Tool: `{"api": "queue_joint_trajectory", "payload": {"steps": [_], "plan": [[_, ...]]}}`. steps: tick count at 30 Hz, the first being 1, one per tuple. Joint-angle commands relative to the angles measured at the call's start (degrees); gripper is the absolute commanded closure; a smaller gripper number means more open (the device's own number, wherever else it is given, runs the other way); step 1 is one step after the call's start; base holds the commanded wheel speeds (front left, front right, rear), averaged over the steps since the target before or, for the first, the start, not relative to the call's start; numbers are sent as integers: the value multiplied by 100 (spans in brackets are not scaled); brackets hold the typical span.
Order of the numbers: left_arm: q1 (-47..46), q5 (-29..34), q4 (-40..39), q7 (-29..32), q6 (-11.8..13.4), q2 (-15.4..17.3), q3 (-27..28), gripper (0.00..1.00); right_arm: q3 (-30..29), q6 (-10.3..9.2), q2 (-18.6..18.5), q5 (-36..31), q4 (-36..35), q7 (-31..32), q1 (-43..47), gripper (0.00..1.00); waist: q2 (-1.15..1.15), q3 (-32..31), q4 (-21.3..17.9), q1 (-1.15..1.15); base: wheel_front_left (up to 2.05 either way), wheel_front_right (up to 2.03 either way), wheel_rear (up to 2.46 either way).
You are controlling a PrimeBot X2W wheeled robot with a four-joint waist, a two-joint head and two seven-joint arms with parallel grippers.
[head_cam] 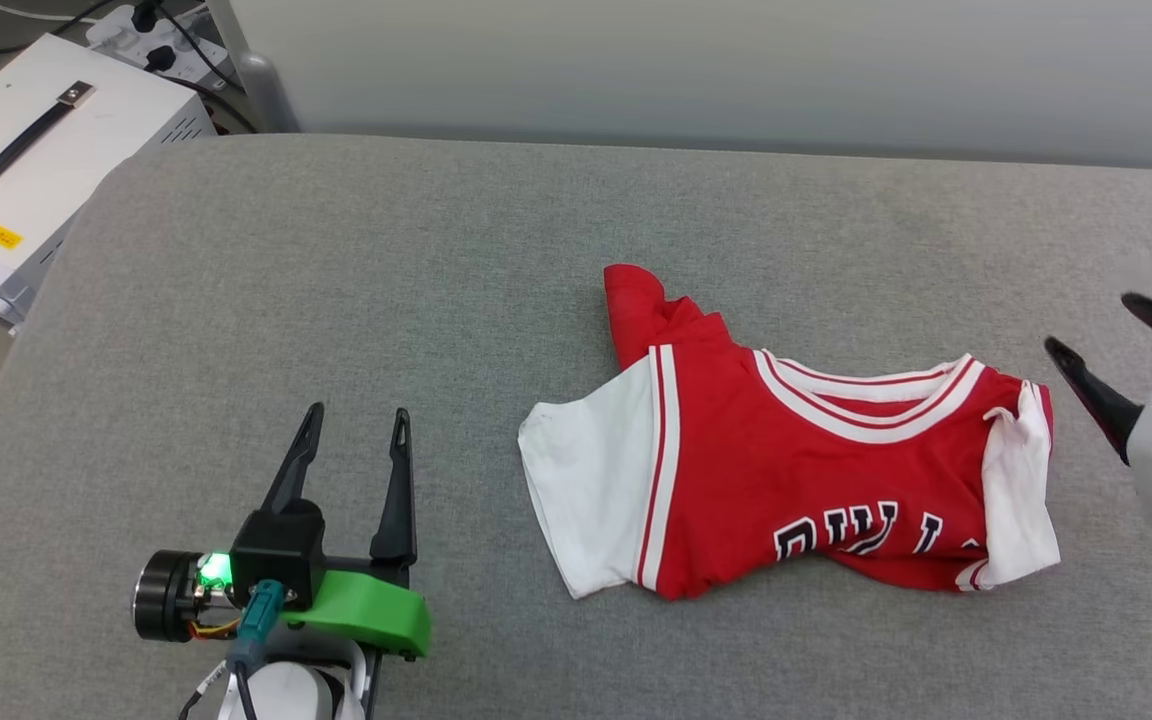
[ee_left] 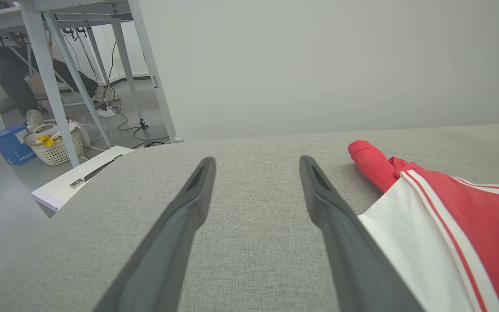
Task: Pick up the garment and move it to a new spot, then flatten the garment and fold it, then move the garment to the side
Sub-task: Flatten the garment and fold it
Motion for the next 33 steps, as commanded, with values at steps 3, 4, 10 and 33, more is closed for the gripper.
{"api": "queue_joint_trajectory", "payload": {"steps": [3, 4, 10, 33], "plan": [[54, 8, -24, -33, 13, 16, -27, 0, -119, -4, -196, 400, 64, 922, 204, 0, 37, 83, -19, 0, 0, 0, 0], [36, 6, -26, -33, 10, 13, -36, 0, -143, -4, -244, 499, 111, 1190, 238, 0, 37, 121, -14, 0, 0, 0, 0], [-128, -11, -46, -33, -15, -8, -89, 0, -145, -4, -158, 768, 717, 1846, 301, 0, 37, 382, 57, 0, 0, 0, 0], [-83, -9, 60, -33, 20, 24, 8, 0, -102, -4, 824, 1113, 1858, -623, 447, 100, 37, 276, -288, 0, 0, 0, 0]]}}
